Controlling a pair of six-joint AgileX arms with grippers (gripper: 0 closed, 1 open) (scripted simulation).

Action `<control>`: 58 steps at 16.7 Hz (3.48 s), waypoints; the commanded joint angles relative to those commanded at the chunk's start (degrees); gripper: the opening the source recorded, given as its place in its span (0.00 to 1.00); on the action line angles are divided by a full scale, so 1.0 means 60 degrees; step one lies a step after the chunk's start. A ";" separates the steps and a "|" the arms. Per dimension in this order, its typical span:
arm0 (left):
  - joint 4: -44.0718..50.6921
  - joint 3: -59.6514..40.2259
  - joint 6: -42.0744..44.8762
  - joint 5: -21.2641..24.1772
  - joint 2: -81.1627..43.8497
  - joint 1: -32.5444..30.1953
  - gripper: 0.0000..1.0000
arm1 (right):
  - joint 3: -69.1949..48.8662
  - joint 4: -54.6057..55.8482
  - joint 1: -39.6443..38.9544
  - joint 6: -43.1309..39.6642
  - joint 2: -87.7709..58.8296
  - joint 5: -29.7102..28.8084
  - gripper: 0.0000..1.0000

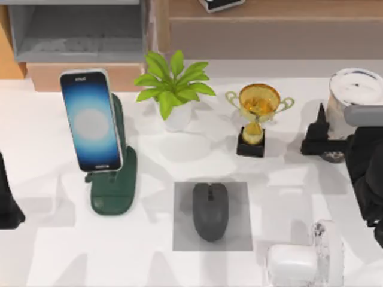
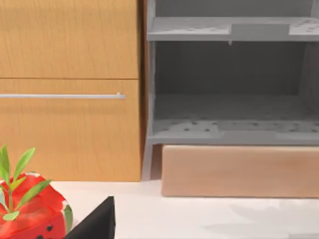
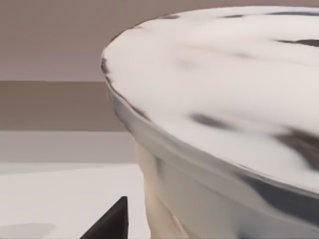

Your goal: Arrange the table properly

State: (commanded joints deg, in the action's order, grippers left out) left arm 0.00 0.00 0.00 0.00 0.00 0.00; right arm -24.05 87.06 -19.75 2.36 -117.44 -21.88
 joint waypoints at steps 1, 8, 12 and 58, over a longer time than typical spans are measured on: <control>0.0000 0.0000 0.0000 0.0000 0.0000 0.0000 1.00 | 0.0000 0.0000 0.0000 0.0000 0.0000 0.0000 0.70; 0.0000 0.0000 0.0000 0.0000 0.0000 0.0000 1.00 | 0.0000 0.0000 0.0000 0.0000 0.0000 0.0000 0.17; 0.0000 0.0000 0.0000 0.0000 0.0000 0.0000 1.00 | 0.0000 0.0000 0.0000 0.0000 0.0000 0.0000 0.00; 0.0000 0.0000 0.0000 0.0000 0.0000 0.0000 1.00 | -0.9066 -0.9750 0.5328 -0.0610 0.1105 0.5072 0.00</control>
State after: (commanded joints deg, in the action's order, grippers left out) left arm 0.00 0.00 0.00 0.00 0.00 0.00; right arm -78.45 28.56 12.22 -1.30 -110.81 8.56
